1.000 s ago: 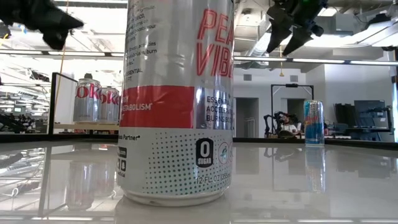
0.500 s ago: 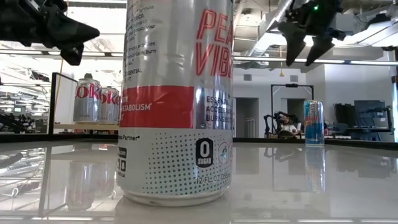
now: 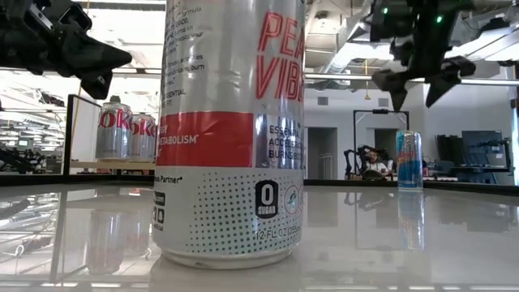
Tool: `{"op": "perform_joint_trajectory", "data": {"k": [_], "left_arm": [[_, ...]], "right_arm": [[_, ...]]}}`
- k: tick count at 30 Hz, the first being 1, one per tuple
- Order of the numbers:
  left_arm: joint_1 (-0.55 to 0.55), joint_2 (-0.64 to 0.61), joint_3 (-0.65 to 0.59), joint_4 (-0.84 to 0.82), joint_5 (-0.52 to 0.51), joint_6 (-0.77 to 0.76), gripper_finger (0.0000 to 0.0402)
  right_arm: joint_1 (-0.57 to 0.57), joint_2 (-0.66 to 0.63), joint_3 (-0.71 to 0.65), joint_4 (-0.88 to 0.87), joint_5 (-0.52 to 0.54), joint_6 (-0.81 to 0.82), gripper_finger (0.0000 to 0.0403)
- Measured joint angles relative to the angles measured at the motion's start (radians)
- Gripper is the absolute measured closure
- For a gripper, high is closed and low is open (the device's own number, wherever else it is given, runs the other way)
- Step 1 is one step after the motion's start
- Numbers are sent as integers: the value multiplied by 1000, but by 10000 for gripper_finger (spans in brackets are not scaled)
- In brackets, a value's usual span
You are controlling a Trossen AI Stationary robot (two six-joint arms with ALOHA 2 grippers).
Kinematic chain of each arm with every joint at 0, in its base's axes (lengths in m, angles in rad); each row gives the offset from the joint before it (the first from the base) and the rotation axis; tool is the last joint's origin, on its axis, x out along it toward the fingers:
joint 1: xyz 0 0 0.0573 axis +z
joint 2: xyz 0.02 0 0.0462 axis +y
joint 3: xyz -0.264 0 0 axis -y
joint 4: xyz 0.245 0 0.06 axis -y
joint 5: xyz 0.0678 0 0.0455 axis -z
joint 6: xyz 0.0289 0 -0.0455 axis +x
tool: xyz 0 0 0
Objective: Place canned beverage on shelf
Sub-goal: Put the blue soda can aligned with the other blue soda can on the shelf
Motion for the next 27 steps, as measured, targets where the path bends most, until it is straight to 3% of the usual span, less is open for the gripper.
{"op": "perform_joint_trajectory", "data": {"k": [6,11,18,27], "left_arm": [[0,0,-4,-2,5,-21,393],[0,0,-4,-6,5,-21,358],[0,0,-4,-14,5,-21,307],[0,0,-4,-51,4,-16,271]], "right_arm": [[-136,0,-81,201,1,-121,40],[-214,0,-117,344,-45,-226,40],[-262,2,-120,349,-46,-234,40],[-303,46,-120,360,-44,-236,40]]}}
